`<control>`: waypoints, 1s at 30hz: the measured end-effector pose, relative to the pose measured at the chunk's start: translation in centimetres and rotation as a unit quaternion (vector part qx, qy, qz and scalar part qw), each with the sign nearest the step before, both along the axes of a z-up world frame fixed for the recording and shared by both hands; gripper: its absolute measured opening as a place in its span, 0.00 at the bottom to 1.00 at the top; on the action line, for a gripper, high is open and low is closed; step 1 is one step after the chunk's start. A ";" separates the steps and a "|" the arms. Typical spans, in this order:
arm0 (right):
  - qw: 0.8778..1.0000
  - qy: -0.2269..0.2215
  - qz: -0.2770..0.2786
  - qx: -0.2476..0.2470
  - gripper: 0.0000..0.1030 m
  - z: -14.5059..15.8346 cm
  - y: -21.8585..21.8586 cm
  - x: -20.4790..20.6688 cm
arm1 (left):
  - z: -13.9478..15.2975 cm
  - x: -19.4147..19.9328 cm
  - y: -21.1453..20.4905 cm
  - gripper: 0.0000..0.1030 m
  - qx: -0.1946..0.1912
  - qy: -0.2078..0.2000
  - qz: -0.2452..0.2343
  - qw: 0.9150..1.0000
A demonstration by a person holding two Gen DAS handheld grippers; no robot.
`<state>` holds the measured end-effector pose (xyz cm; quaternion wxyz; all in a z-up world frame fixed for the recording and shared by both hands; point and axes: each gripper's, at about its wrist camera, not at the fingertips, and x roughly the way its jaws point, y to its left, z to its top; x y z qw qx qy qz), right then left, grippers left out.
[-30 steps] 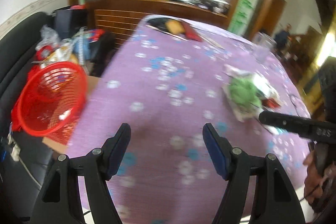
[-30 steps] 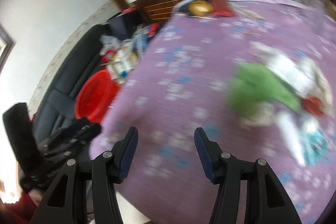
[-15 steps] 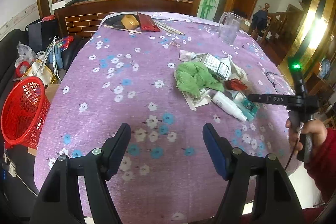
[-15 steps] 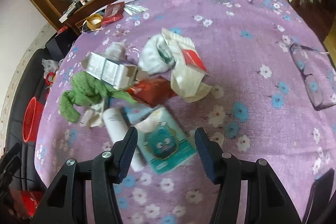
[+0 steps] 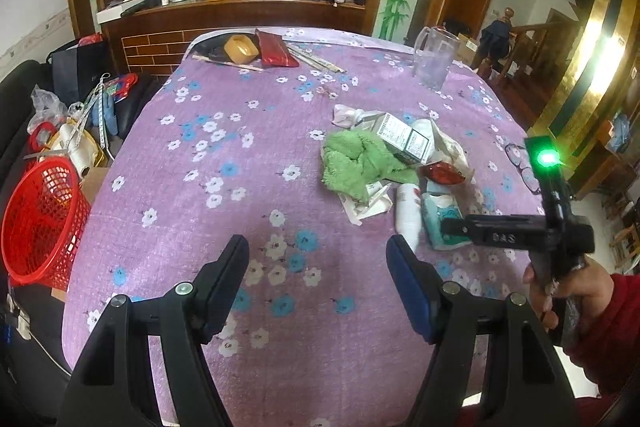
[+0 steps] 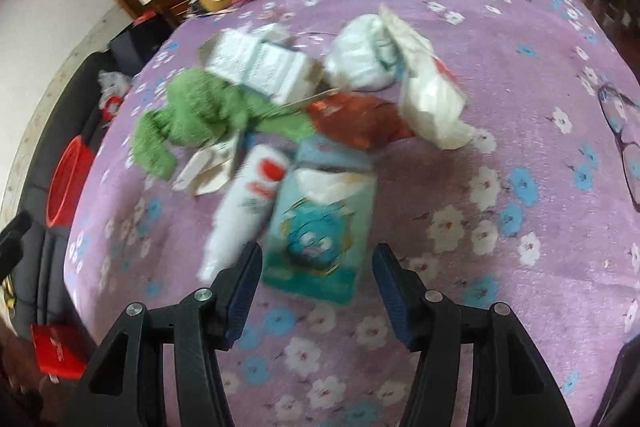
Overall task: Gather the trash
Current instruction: 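Grasp the white bottle with the left gripper while the right gripper grasps the teal tissue pack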
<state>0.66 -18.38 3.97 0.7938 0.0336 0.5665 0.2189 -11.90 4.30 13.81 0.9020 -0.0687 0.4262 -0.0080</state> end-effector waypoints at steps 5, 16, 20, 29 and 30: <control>0.999 -0.004 0.025 -0.024 0.61 -0.4 2.1 0.3 | 0.2 1.2 -1.3 0.68 0.008 0.007 -0.022 1.000; 0.999 -0.019 -0.022 -0.020 0.31 1.1 -1.9 -1.1 | -2.0 5.0 -6.0 0.71 0.006 0.050 -0.097 0.994; 0.999 -0.032 -0.043 0.004 0.30 2.6 -4.2 -2.9 | -4.2 7.0 -8.5 0.69 0.005 0.073 -0.116 0.991; 0.996 -0.069 -0.063 0.014 0.31 5.4 -7.9 -6.3 | -8.5 11.6 -12.1 0.38 0.031 0.109 -0.135 0.984; 0.995 -0.069 -0.066 0.013 0.31 5.4 -8.2 -6.6 | -8.9 12.0 -12.4 0.37 0.035 0.112 -0.136 0.984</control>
